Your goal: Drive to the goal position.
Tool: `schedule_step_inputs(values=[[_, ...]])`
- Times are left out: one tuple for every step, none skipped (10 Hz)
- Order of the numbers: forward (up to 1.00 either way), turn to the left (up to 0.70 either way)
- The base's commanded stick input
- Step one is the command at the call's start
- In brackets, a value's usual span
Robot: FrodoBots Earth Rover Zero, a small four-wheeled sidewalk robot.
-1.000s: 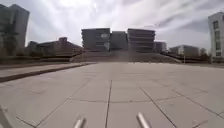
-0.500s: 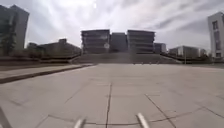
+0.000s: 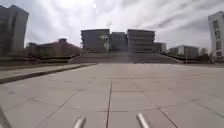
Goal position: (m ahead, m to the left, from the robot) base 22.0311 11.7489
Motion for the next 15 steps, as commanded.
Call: schedule_step_inputs(values=[[1.00,0.00],[1.00,0.00],[1.00,0.00],[1.00,0.00],[1.00,0.00],[1.00,0.00],[1.00,0.00],[1.00,0.00],[1.00,0.00],[1.00,0.00],[1.00,0.00],[1.00,0.00],[1.00,0.00],[1.00,0.00],[1.00,0.00]])
